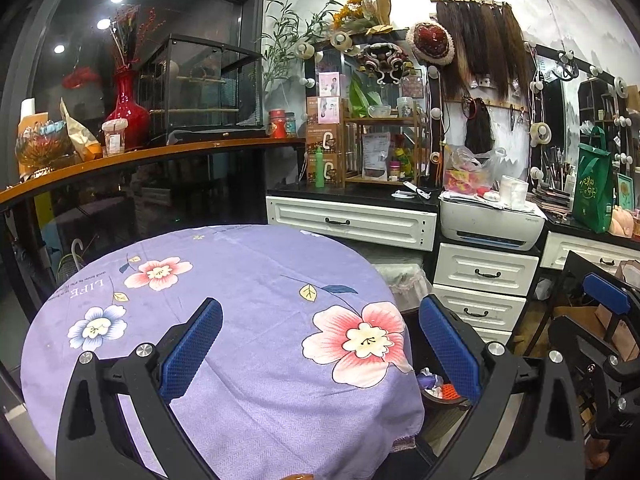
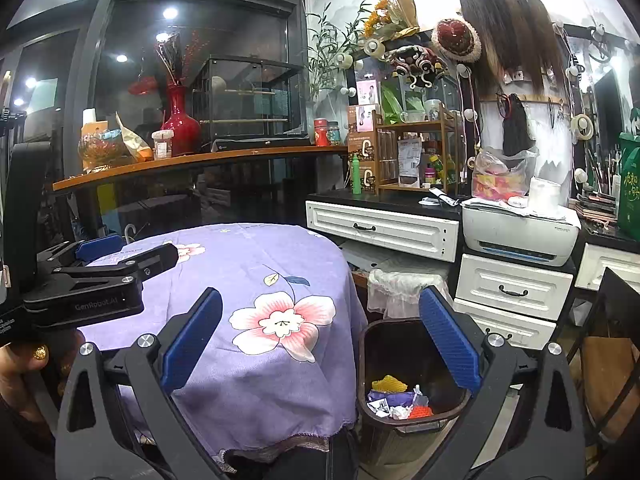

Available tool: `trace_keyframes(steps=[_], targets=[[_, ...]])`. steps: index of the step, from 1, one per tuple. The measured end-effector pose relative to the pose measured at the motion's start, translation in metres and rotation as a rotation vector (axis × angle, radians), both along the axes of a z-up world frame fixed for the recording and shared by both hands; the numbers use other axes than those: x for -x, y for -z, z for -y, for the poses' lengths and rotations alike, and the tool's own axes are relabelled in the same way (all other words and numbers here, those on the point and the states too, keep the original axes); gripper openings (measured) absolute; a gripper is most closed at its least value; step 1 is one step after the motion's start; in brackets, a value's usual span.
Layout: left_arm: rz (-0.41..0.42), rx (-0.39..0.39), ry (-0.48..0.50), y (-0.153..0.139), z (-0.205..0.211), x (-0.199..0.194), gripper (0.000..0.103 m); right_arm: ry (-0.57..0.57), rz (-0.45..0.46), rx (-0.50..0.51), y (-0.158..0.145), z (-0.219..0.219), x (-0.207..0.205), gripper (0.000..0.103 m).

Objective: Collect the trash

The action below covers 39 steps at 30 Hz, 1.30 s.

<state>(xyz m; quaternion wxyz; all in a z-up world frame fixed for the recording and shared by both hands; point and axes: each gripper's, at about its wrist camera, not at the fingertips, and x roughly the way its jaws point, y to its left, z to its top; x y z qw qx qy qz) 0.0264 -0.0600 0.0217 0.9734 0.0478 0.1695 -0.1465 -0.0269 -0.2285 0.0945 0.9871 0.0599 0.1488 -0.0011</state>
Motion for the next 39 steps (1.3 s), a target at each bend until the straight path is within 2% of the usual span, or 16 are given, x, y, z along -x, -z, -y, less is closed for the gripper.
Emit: trace_keyframes(steps=[39], targets=[[-0.035, 0.000, -0.024, 0.007, -0.003, -0.008, 0.098, 0.008, -0.023, -0.011, 0.015, -0.003, -0.002, 0.097]])
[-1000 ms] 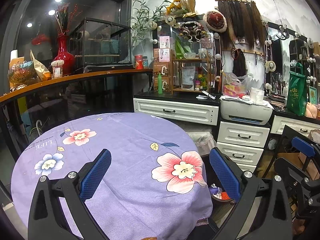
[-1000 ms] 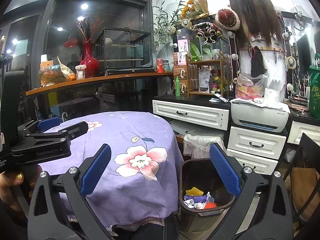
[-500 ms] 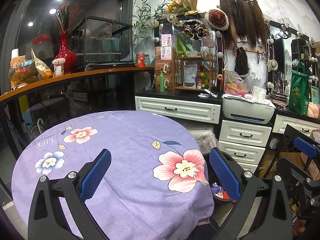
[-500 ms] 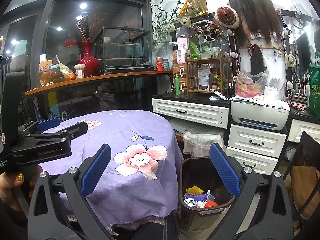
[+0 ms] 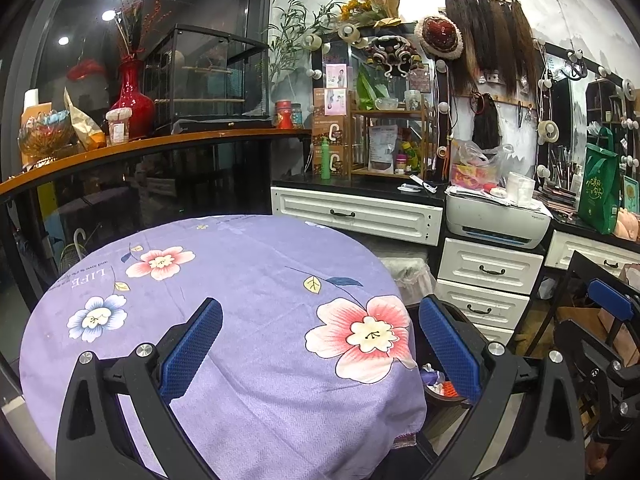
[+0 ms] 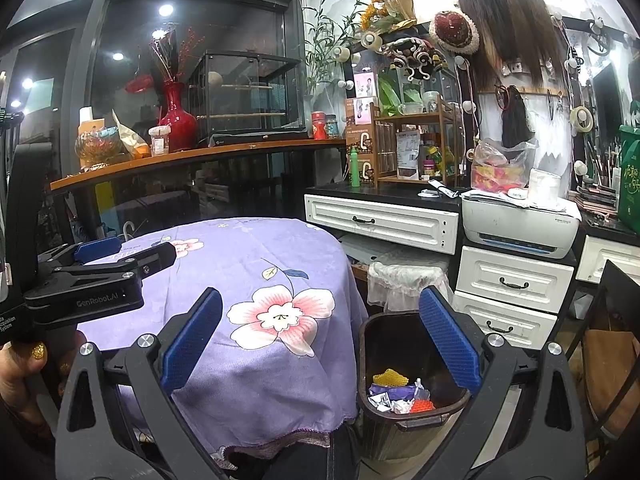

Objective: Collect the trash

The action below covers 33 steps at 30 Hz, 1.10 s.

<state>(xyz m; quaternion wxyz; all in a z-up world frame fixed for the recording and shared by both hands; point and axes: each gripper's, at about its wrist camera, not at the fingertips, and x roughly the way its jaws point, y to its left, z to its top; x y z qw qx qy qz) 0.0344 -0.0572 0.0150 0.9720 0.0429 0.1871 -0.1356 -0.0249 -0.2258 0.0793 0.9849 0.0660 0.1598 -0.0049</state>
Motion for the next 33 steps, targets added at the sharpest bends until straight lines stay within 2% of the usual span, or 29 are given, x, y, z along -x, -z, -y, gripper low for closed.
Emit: trace_keyframes(steps=[33], targets=[[-0.013, -0.004, 0.004, 0.0030, 0.0011, -0.0009, 0.098, 0.000, -0.011, -0.003, 0.0033, -0.0037, -0.0008, 0.097]])
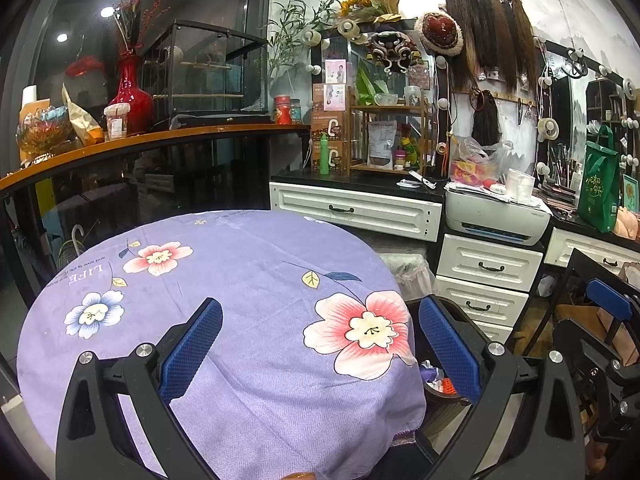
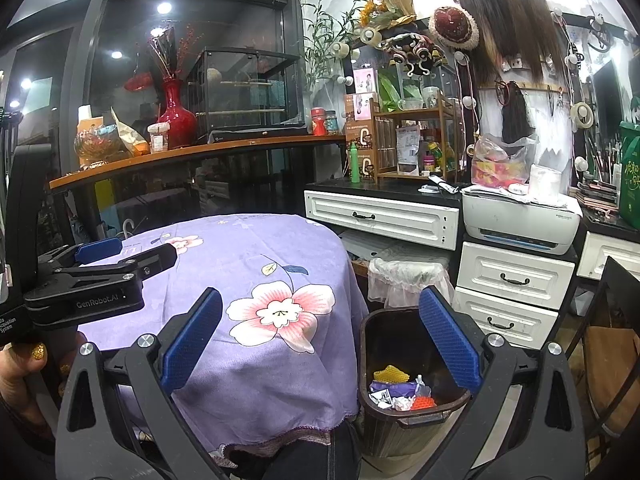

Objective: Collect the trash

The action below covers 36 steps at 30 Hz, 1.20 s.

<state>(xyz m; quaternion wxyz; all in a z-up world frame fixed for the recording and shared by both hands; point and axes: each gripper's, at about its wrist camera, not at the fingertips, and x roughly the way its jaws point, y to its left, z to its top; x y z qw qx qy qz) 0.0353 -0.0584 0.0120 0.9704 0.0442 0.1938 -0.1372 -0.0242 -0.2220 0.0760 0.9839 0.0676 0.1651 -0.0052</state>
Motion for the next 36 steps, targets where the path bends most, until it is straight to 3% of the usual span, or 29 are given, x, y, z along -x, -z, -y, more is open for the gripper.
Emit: trace_keyframes(steps=[36], targets=[[-0.009, -0.001, 0.003, 0.0030, 0.0034, -0.0001, 0.098, -0.001, -0.007, -0.002, 0.0033, -0.0022, -0.0003, 0.097]])
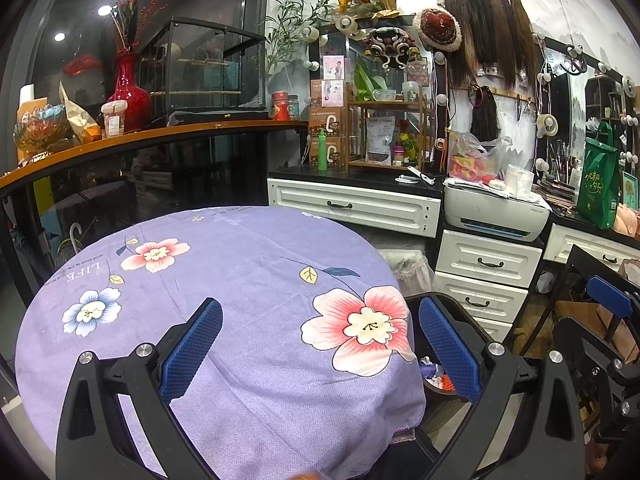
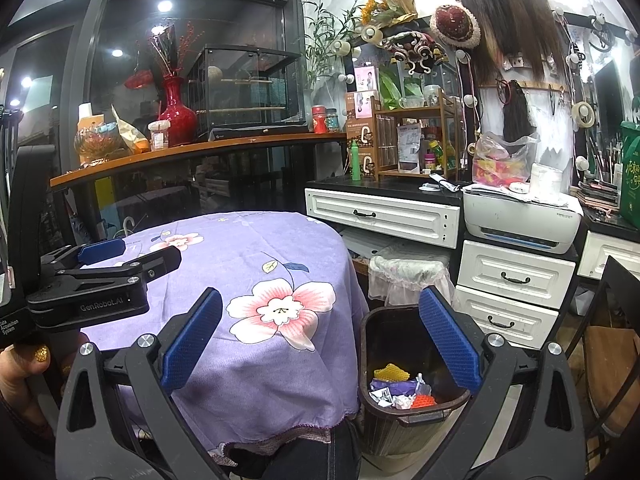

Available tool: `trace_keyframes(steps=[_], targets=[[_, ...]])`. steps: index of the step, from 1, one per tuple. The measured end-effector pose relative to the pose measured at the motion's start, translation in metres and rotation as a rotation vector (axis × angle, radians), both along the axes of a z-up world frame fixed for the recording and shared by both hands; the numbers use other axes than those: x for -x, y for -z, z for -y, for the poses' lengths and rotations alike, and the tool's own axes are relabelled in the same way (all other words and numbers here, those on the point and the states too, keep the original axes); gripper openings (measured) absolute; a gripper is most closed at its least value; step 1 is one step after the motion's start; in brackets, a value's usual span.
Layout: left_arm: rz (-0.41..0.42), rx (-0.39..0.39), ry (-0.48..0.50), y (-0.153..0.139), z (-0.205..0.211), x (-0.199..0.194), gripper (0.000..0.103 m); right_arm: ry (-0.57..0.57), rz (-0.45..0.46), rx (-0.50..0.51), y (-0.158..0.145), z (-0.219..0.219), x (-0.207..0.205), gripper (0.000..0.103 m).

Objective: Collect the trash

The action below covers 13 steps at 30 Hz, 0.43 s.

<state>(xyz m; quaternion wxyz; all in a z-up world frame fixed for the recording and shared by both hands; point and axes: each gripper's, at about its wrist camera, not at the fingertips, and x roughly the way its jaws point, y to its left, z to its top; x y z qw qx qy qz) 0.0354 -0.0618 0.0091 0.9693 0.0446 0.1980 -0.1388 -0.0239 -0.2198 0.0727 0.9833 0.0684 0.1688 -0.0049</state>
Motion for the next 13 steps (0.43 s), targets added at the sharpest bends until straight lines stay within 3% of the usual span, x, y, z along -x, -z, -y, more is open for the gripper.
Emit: trace_keyframes(steps=[13], targets=[[0.001, -0.002, 0.001, 0.0076, 0.0000, 0.0017, 0.098, 0.000, -0.002, -0.001, -0.0010, -0.0001, -0.0007, 0.097]])
